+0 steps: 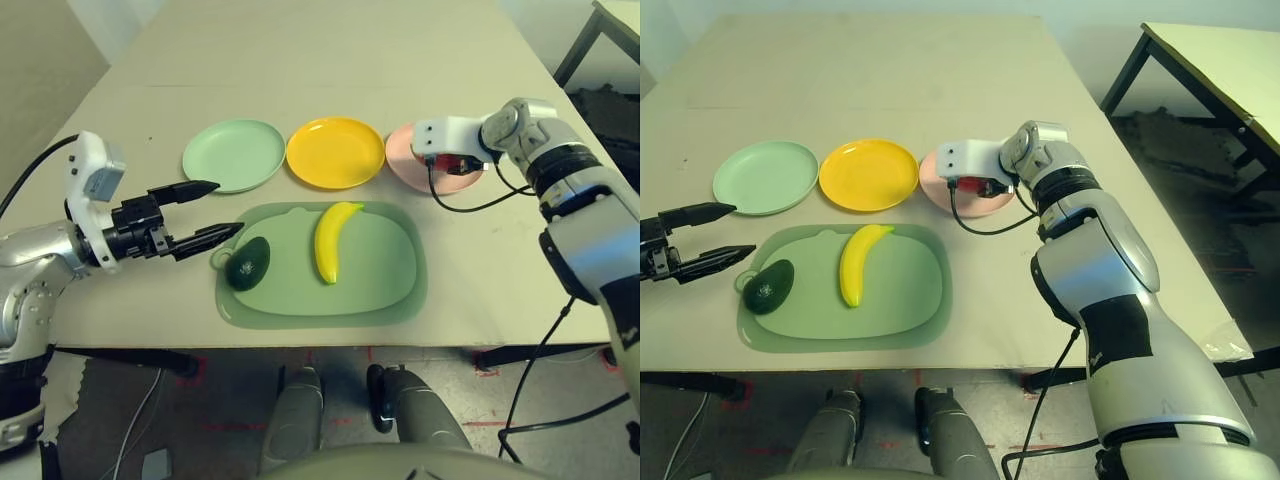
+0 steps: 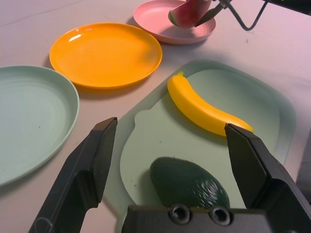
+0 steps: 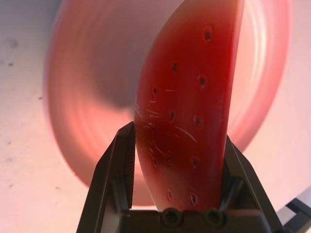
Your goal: Place the fruits into color-matched plates.
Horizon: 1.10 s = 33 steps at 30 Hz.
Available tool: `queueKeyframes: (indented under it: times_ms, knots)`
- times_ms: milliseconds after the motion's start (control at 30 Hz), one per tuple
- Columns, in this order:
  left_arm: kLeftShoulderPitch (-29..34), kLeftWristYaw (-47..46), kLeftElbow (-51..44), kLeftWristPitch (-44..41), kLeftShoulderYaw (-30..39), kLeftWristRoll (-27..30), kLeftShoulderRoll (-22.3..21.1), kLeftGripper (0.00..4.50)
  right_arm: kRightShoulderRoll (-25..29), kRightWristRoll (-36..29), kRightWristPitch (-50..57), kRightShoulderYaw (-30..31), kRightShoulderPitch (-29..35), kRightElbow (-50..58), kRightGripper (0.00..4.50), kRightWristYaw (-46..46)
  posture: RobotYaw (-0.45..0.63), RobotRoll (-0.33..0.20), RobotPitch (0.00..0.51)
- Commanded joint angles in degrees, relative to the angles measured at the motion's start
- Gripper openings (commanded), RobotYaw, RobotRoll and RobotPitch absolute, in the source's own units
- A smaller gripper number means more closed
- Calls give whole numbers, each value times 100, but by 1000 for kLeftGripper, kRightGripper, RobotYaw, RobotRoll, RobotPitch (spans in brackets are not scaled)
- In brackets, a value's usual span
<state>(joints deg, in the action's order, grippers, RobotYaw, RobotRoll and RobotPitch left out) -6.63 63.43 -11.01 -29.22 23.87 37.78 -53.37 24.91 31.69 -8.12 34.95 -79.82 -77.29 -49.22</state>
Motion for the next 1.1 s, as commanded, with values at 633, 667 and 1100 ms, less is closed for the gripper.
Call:
queueKeyframes:
  times_ms: [633,667,1100]
  knots:
    - [-191,551,777,368,-67,-125,-152,4500,322,289,-1167,-104,-532,252,4468,-907,109,0,184]
    - [-175,667,901,469,-92,-173,-180,4500,312,224,-1386,-140,-622,337,4468,-1089,105,0,183]
    - [-77,2281,1339,1107,-10,-111,-607,4500,-436,-1887,-2576,-490,-130,3463,4468,-3881,118,0,187]
